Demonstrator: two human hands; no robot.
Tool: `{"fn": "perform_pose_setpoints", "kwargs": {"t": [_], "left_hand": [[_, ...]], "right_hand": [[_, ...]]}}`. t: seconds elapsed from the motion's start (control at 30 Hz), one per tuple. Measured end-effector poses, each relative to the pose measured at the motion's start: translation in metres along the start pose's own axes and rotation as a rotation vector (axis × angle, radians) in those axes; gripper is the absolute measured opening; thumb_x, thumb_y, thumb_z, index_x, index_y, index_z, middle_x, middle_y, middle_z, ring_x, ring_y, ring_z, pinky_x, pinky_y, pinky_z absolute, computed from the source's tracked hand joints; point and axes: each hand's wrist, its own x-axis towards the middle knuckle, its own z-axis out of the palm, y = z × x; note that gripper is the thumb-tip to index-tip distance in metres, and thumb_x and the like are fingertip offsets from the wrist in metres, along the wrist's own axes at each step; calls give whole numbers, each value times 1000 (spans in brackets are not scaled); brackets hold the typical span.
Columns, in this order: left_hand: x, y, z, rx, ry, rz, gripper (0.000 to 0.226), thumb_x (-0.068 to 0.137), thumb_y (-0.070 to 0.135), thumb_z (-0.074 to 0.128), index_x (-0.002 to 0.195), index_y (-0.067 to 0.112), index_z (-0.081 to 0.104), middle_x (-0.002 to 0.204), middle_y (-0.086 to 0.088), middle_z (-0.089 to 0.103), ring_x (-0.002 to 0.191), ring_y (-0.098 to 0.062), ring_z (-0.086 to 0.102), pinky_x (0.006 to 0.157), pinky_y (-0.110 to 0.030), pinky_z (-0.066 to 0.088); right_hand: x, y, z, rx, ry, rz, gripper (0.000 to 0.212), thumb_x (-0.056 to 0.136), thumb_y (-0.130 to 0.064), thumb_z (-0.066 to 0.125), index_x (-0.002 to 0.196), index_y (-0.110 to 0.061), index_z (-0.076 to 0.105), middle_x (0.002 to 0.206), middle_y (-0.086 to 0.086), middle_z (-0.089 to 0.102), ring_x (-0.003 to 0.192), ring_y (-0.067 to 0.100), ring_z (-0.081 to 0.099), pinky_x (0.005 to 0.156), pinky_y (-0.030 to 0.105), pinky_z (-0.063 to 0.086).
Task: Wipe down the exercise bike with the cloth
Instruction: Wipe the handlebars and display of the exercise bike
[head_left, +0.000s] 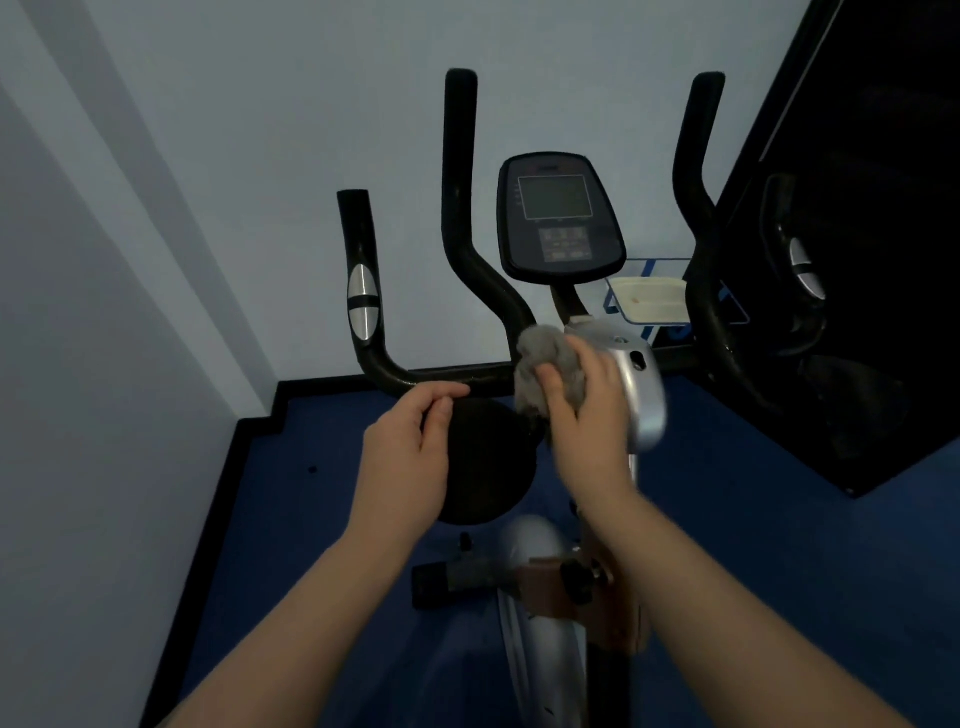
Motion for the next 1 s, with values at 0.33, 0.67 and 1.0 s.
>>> {"fn": "perform_pose_setpoints", "kwargs": {"t": [0.33, 0.67, 1.0], "left_hand": [[3, 1, -1, -3, -12, 12, 26, 101, 19, 49, 105, 34, 69, 97, 24, 67, 94, 12, 58, 73, -1, 40], [6, 2, 0, -14, -14, 13, 26, 101, 21, 49, 101, 37, 69, 94, 24, 68, 91, 10, 60, 72, -5, 44], [5, 1, -2, -2, -22, 24, 25, 101, 19, 49, 103, 35, 68, 96, 22, 68, 93, 11, 59, 73, -1, 41]], "right_hand": [[5, -9, 9, 52, 61, 107, 19, 97, -27, 57, 115, -22, 53, 118, 2, 55, 94, -10, 51, 75, 0, 40], [4, -13, 4, -166, -70, -23, 29, 95, -27, 60, 124, -23, 56, 114, -8, 44, 94, -4, 50, 81, 11, 42], [-26, 1, 3, 27, -55, -34, 23, 95, -21, 61, 116, -28, 58, 110, -7, 48, 97, -12, 51, 82, 1, 39]]}}
